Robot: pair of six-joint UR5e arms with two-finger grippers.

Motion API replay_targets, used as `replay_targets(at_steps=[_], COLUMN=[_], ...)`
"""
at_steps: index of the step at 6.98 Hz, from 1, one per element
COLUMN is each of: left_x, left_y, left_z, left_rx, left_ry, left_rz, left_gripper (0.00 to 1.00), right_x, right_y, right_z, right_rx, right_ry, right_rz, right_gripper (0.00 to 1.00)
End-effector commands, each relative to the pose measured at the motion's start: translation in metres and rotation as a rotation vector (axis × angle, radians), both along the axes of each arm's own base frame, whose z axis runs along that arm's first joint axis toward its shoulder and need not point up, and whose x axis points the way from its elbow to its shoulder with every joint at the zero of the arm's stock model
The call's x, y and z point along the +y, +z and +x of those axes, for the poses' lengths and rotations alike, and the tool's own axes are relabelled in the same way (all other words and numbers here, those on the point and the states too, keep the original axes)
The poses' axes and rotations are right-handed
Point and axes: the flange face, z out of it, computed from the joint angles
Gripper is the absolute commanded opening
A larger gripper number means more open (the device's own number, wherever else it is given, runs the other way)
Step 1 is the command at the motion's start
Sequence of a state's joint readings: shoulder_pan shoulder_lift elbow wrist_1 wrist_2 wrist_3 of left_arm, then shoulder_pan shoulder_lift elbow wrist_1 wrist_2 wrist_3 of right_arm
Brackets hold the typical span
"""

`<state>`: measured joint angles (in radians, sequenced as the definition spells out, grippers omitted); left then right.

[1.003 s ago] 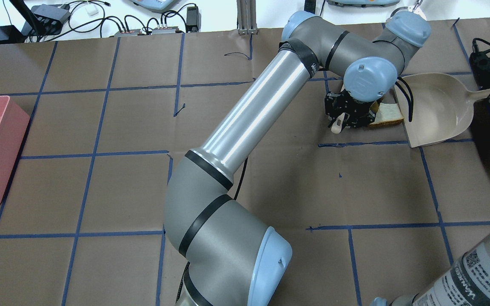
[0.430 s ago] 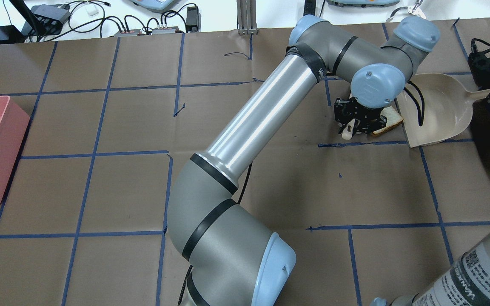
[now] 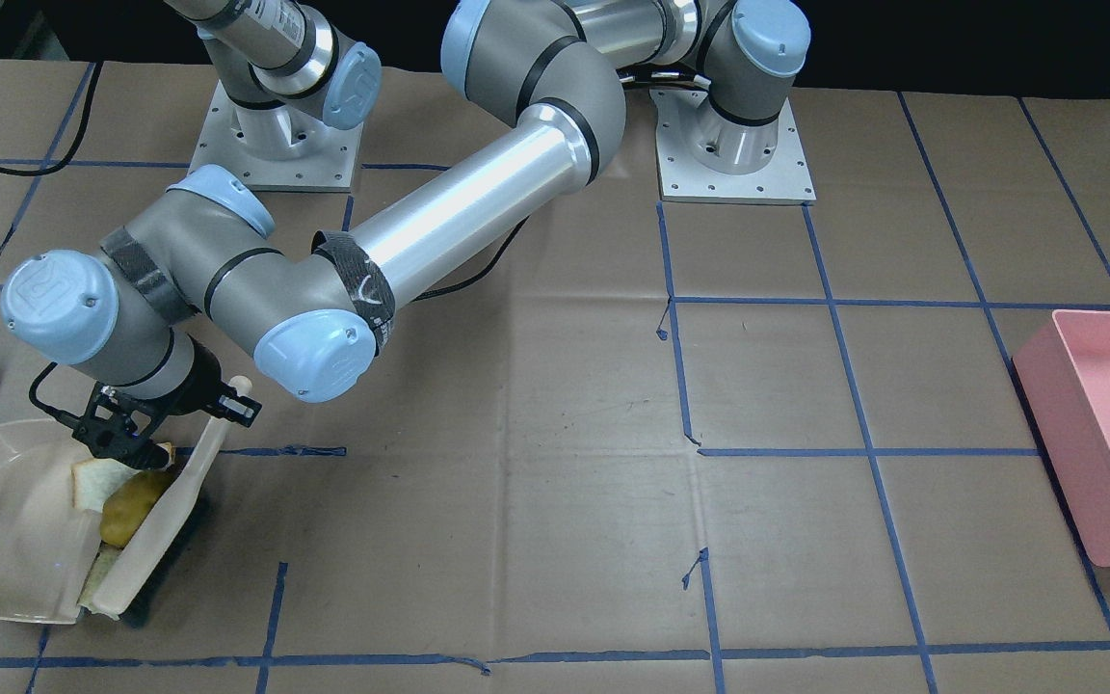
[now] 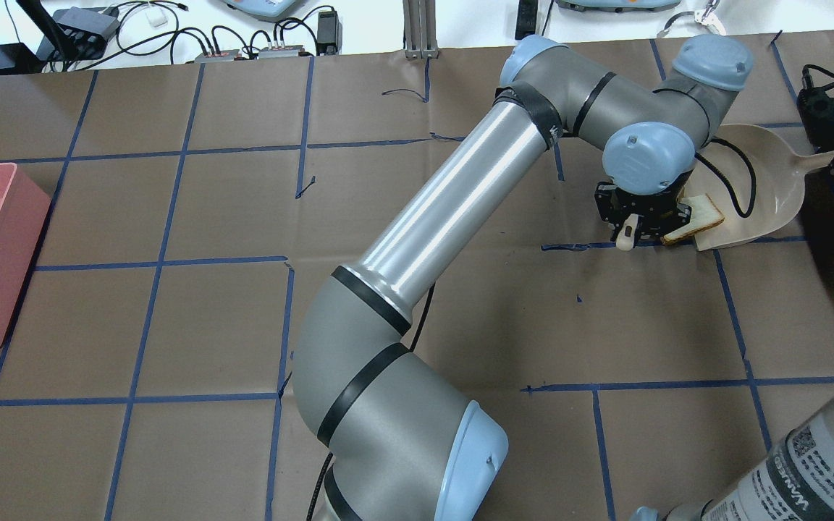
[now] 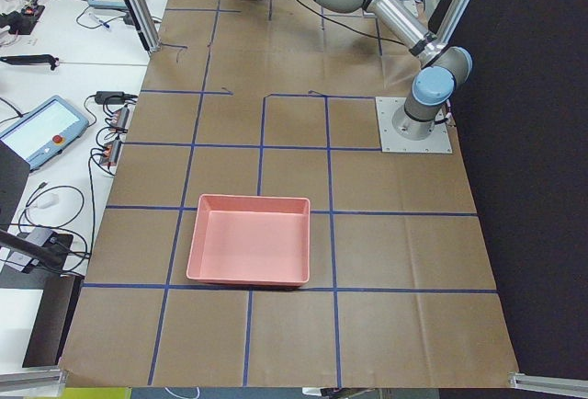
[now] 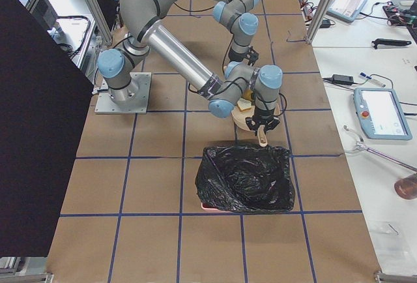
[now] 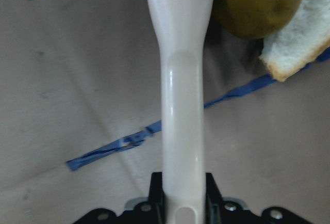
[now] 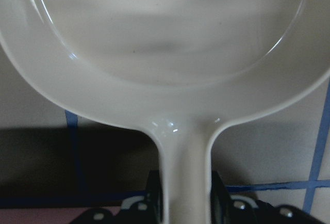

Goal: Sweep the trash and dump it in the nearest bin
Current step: 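Sweep the yellow potato into the dustpan with the brush in the left gripper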

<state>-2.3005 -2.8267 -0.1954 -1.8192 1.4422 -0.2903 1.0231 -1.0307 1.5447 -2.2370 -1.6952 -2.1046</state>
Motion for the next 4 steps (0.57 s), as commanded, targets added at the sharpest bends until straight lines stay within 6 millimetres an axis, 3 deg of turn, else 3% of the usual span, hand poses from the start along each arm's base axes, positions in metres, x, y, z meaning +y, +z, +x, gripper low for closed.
replay_targets(at_steps=[1, 4], left_x=[0.006, 0.018], left_y=[0.004, 0.005], left_z=[-0.015, -0.030], left_rx=[0.098, 0.243], left_ry=[0.027, 0.071], left_rz=[0.046, 0.198], left_gripper=[0.00, 0.00], right_x=[0.000, 0.000], right_y=[0.000, 0.000], right_z=[0.000, 0.000], right_rx=[0.000, 0.000], right_ry=[0.000, 0.000], right_rz=[0.000, 0.000], right_gripper=[0.05, 0.05])
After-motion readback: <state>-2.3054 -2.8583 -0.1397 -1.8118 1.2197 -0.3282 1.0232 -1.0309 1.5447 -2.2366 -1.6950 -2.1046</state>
